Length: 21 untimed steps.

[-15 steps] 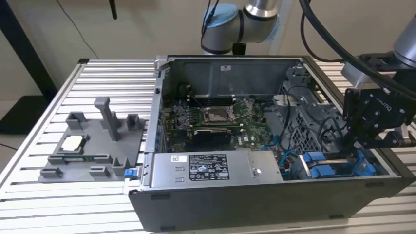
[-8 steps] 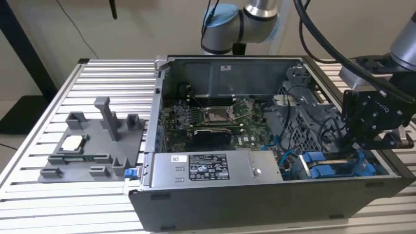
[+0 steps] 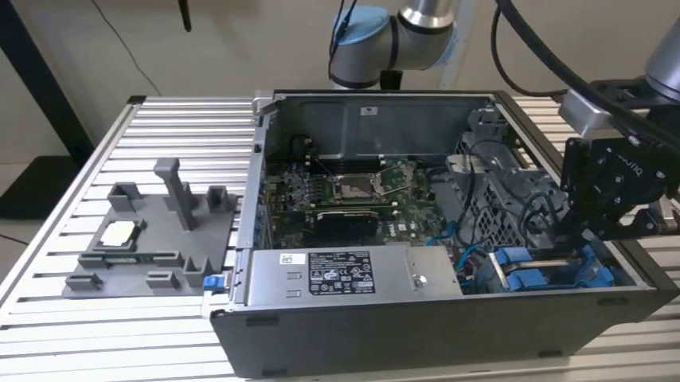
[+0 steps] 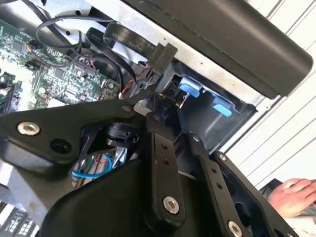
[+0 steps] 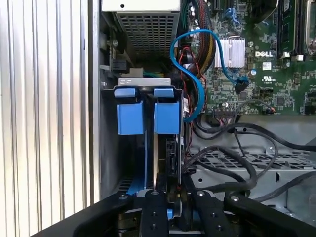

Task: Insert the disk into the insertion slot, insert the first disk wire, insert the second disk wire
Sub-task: 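Insert the first disk wire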

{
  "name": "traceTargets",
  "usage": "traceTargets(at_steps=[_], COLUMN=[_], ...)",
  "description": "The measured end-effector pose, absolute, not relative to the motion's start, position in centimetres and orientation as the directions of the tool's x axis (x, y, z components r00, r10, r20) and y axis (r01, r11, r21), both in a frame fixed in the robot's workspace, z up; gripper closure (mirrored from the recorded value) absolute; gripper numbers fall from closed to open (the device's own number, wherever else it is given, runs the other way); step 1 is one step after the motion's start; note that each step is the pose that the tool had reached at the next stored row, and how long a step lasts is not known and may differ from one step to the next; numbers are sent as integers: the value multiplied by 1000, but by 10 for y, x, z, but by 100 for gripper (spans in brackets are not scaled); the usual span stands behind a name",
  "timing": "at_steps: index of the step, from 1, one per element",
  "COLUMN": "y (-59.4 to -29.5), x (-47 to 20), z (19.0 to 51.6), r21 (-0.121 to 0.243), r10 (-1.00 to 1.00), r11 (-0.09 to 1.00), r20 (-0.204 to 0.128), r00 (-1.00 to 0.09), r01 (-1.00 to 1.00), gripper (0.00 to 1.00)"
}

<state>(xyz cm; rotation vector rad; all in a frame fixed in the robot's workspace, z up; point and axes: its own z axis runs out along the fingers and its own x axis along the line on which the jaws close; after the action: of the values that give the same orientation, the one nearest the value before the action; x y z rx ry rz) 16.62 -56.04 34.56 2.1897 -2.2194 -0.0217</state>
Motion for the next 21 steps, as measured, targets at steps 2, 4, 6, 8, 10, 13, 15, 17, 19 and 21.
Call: traceTargets(at_steps=[2,4,6,8,10,13,15,17,19,21], y=[-560,-560,-560,-560,-558,-552,-547,-544,-541,-540], x=[166,166,166,166,166,166,167,168,169,173], z=[355,364,373,380,382,384,384,384,384,384], r21=[27,27,27,27,27,27,27,28,30,34], r10=[-1000,-1000,-1000,-1000,-1000,-1000,-1000,-1000,-1000,-1000], r11=[14,13,13,13,13,13,13,13,13,13], r20=[7,7,7,8,7,8,8,8,8,8], r00=[-13,-13,-13,-13,-13,-13,-13,-13,-13,-13], r01=[-1000,-1000,-1000,-1000,-1000,-1000,-1000,-1000,-999,-999], gripper=[73,73,73,73,73,73,73,73,73,73])
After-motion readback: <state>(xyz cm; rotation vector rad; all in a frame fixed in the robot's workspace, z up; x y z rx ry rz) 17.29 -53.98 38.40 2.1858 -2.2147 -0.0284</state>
